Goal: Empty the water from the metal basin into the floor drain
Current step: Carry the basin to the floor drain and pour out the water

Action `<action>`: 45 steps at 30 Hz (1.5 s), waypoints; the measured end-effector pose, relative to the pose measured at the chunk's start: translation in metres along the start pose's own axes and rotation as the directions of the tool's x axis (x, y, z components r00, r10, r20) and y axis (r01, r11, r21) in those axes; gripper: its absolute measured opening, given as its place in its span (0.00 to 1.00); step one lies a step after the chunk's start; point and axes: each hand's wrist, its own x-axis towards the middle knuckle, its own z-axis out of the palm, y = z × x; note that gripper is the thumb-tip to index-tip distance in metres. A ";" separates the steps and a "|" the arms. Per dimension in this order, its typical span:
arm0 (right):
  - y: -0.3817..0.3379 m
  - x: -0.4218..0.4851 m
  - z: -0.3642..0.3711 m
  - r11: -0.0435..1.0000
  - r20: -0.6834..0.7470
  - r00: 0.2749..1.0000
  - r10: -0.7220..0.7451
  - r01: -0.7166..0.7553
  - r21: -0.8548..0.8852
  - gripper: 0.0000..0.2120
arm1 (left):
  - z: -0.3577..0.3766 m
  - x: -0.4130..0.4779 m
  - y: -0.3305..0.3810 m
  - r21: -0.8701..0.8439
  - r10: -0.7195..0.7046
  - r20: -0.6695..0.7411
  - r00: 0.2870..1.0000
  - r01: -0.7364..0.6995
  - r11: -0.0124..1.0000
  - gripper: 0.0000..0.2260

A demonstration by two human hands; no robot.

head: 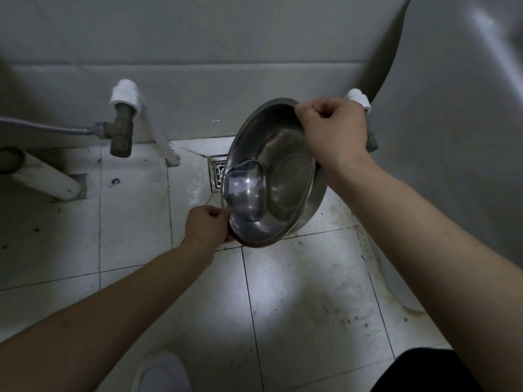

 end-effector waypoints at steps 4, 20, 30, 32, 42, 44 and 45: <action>-0.001 -0.001 -0.001 1.000 -0.012 1.000 -0.006 0.006 0.001 0.16 | 0.000 0.000 0.000 -0.007 0.000 0.006 1.000 0.000 1.000 0.08; -0.003 -0.002 -0.001 0.999 0.000 1.000 -0.030 0.030 -0.020 0.17 | 0.001 0.000 -0.001 -0.005 -0.015 0.002 1.000 0.015 1.000 0.08; -0.004 -0.002 0.005 0.998 0.031 0.998 -0.049 0.050 -0.026 0.19 | -0.004 -0.004 0.000 -0.011 -0.027 0.009 1.000 0.028 1.000 0.10; -0.004 -0.003 0.006 0.998 0.035 0.998 -0.051 0.052 -0.031 0.19 | -0.005 -0.005 0.001 -0.018 -0.031 0.011 0.999 0.031 0.999 0.10; -0.007 -0.004 0.011 0.997 0.034 0.998 -0.062 0.063 -0.036 0.18 | -0.004 -0.004 -0.001 0.002 -0.033 0.009 0.999 0.033 0.999 0.10; -0.008 -0.004 0.012 0.997 0.029 0.998 -0.059 0.061 -0.041 0.18 | -0.004 -0.003 -0.002 0.015 -0.033 0.008 0.999 0.033 0.999 0.10; -0.008 -0.003 0.012 0.997 0.028 0.998 -0.057 0.058 -0.043 0.18 | -0.004 -0.003 -0.002 0.013 -0.034 0.006 0.999 0.034 0.999 0.10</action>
